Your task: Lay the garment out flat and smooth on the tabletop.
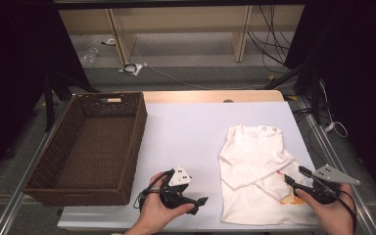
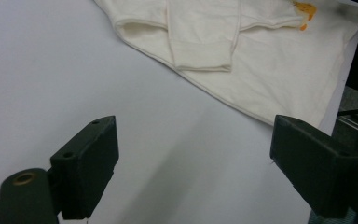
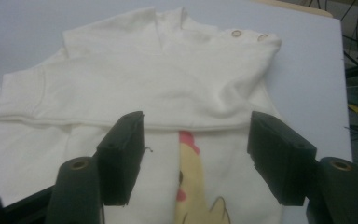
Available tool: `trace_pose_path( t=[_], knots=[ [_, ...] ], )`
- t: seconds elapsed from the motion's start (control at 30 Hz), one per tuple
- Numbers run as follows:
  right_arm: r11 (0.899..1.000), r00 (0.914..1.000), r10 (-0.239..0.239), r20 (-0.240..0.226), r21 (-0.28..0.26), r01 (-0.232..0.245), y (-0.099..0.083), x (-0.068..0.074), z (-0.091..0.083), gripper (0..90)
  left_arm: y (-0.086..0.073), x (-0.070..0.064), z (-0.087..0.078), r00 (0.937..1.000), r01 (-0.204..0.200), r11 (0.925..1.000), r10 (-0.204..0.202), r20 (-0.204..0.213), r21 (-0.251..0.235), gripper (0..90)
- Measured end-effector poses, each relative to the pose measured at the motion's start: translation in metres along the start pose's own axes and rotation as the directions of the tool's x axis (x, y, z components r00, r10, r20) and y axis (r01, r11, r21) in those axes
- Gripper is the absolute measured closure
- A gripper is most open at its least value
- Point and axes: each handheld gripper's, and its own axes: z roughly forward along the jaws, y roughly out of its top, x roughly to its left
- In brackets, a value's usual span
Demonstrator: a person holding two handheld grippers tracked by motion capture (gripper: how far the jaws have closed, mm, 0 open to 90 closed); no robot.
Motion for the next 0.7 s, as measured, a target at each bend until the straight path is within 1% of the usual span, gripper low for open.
trace_pose_path(
  t=[0.03,0.13,0.17,0.2,0.23,0.27,0.33,0.37,0.4,0.43,0.53,0.57,0.63,0.7],
  knots=[
    [1.000,0.9998,-0.018,-0.006,0.003,0.018,0.003,0.004,0.009,34.6,0.000,0.001,-0.001,1.0000,-0.001,1.0000,0.001,-0.006,-0.002,12.5],
    [1.000,0.9993,-0.029,-0.024,0.011,0.029,0.007,0.009,0.016,33.8,-0.003,0.005,-0.002,0.9999,0.008,0.9999,-0.008,-0.013,-0.011,9.3],
    [0.999,0.9987,-0.038,-0.033,0.003,0.038,0.009,0.012,0.020,33.2,-0.003,0.007,-0.002,0.9998,0.013,0.9998,-0.013,-0.014,-0.014,8.5],
    [0.999,0.9978,-0.047,-0.047,-0.009,0.046,0.013,0.017,0.026,32.9,-0.004,0.008,-0.003,0.9998,0.014,0.9998,-0.015,-0.016,-0.016,6.1],
    [0.998,0.9970,-0.055,-0.054,-0.010,0.055,0.016,0.019,0.028,32.7,-0.006,0.011,-0.003,0.9997,0.013,0.9998,-0.013,-0.019,-0.017,4.9],
    [0.998,0.9970,-0.055,-0.054,-0.010,0.055,0.016,0.019,0.028,32.7,-0.006,0.011,-0.003,0.9997,0.013,0.9998,-0.013,-0.019,-0.017,4.3],
    [0.998,0.9955,-0.065,-0.069,-0.032,0.063,0.020,0.024,0.034,32.4,-0.007,0.013,-0.003,0.9996,0.014,0.9997,-0.014,-0.023,-0.020,4.0],
    [0.997,0.9942,-0.074,-0.077,-0.034,0.072,0.024,0.028,0.037,32.2,-0.008,0.016,-0.003,0.9995,0.020,0.9995,-0.021,-0.024,-0.023,2.8],
    [0.997,0.9941,-0.071,-0.082,-0.032,0.068,0.026,0.030,0.040,32.2,-0.008,0.016,-0.003,0.9995,0.020,0.9995,-0.021,-0.024,-0.023,2.6],
    [0.996,0.9936,-0.075,-0.084,-0.044,0.072,0.027,0.031,0.043,32.2,-0.008,0.018,-0.004,0.9994,0.023,0.9994,-0.024,-0.024,-0.026,2.5],
    [0.996,0.9926,-0.084,-0.088,-0.035,0.081,0.029,0.034,0.047,32.2,-0.008,0.019,-0.004,0.9994,0.025,0.9992,-0.026,-0.021,-0.031,1.3],
    [0.996,0.9920,-0.088,-0.090,-0.023,0.087,0.029,0.037,0.049,32.2,-0.009,0.019,-0.004,0.9995,0.026,0.9992,-0.026,-0.018,-0.030,0.4],
    [0.996,0.9919,-0.088,-0.092,-0.032,0.085,0.029,0.039,0.051,32.3,-0.009,0.020,-0.003,0.9997,0.015,0.9996,-0.016,-0.017,-0.023,0.0],
    [0.995,0.9915,-0.091,-0.093,-0.040,0.087,0.028,0.039,0.052,32.3,-0.011,0.020,-0.003,0.9997,0.014,0.9996,-0.015,-0.019,-0.026,0.0]
  ],
)
